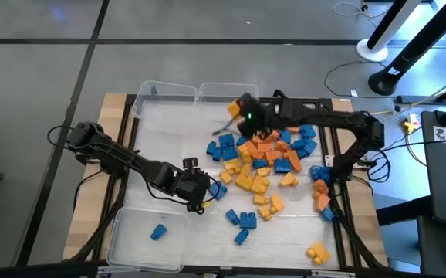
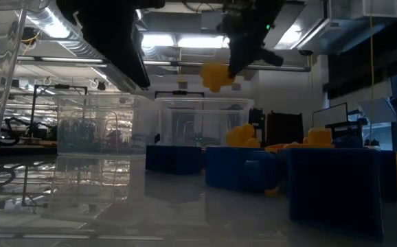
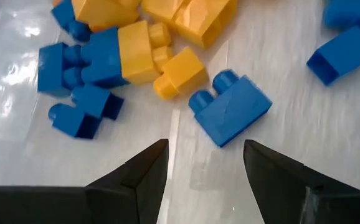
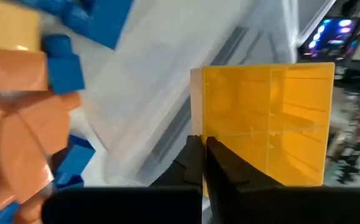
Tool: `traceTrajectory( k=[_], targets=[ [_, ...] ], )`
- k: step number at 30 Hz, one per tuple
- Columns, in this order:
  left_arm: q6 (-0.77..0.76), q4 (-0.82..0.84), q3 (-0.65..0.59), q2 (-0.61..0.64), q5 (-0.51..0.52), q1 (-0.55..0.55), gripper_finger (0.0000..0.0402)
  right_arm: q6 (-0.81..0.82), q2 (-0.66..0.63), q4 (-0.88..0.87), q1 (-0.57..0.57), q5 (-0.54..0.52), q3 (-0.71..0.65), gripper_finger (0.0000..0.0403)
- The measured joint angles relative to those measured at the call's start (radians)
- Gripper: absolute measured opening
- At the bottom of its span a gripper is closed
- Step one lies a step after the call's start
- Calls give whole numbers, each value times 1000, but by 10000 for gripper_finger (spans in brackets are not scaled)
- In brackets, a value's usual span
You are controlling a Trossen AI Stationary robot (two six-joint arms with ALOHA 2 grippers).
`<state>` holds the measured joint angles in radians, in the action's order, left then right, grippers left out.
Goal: Sort blocks
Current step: Put the yellow game piece into the top right transparent bin, then put the blue game piece into the bottom transparent bin
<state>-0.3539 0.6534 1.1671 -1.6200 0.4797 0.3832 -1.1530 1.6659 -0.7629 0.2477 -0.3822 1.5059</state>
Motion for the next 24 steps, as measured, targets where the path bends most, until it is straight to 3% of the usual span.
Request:
traceTrajectory(
  k=[4, 10, 19, 24],
  targets=[
    [65, -60, 0, -19, 1, -1, 196, -27, 29, 69, 111, 101, 0, 5],
    [114, -90, 0, -35, 1, -2, 196, -33, 79, 94, 202, 140, 0, 21],
    [233, -91, 0, -49, 0, -2, 196, -5, 102, 96, 202, 68, 0, 151],
    [313, -98, 0, -106, 2, -2, 196, -5, 102, 113, 186, 18, 0, 196]
  ],
)
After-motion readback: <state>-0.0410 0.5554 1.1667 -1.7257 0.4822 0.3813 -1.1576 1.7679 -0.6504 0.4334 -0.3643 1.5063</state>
